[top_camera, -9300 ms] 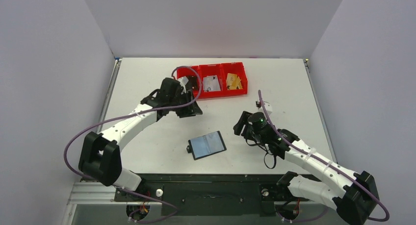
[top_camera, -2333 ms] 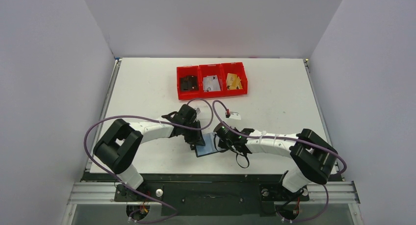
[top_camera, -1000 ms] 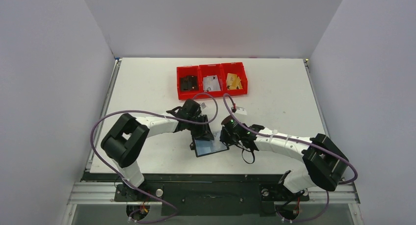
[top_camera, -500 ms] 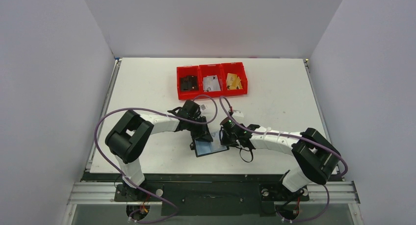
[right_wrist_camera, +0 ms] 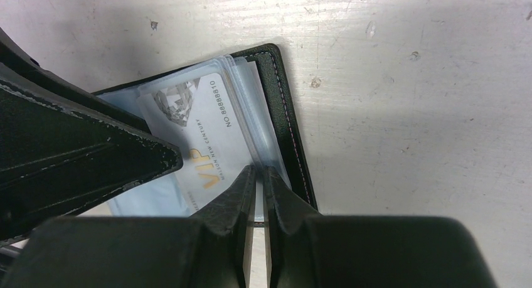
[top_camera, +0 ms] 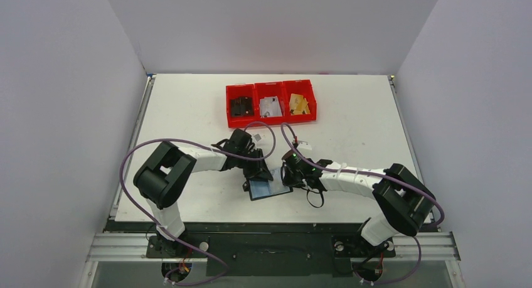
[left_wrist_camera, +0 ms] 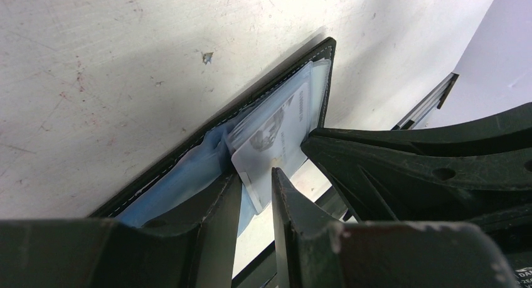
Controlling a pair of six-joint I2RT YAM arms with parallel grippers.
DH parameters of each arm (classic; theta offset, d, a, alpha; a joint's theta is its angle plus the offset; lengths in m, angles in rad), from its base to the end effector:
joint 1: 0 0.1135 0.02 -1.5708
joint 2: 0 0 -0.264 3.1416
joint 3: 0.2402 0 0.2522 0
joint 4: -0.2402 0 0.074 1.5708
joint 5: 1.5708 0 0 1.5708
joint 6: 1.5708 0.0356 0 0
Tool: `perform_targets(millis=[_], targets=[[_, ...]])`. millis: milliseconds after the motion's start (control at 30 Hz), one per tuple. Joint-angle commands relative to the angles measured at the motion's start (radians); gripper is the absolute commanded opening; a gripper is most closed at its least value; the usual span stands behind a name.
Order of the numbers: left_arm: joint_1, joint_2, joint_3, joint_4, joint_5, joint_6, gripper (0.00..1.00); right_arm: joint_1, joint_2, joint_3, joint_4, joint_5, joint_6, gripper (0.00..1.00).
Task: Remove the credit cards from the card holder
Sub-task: Remove the credit card from the card holder.
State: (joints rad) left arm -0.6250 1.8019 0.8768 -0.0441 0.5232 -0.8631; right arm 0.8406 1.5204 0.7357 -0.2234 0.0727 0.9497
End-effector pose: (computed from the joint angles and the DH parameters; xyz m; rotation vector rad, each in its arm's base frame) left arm 0.2614 -0.2105 0.1245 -0.1024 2.8291 -1.1485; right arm 0.1893 0.2075 0.1539 0.1744 2.6770 0.5440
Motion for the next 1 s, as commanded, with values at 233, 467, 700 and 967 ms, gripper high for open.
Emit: perform_targets(millis=[233,467,700,967], targets=[[0.038,-0.053,-0.089,0.205,0.081,-0.047,0.20,0.034,0.064,-0.018,0.040,-0.018,0.015,0.05],[0.069,-0.077,-0.135,0.272,0.117,-0.066,0.19,0.033,0.091,-0.015,0.039,-0.019,0.020,0.04],[0.097,-0.102,-0.181,0.324,0.154,-0.081,0.19,0.034,0.111,-0.014,0.033,-0.012,0.026,0.01],[0.131,-0.121,-0.227,0.362,0.183,-0.082,0.21,0.034,0.141,-0.010,0.019,-0.014,0.035,0.00]])
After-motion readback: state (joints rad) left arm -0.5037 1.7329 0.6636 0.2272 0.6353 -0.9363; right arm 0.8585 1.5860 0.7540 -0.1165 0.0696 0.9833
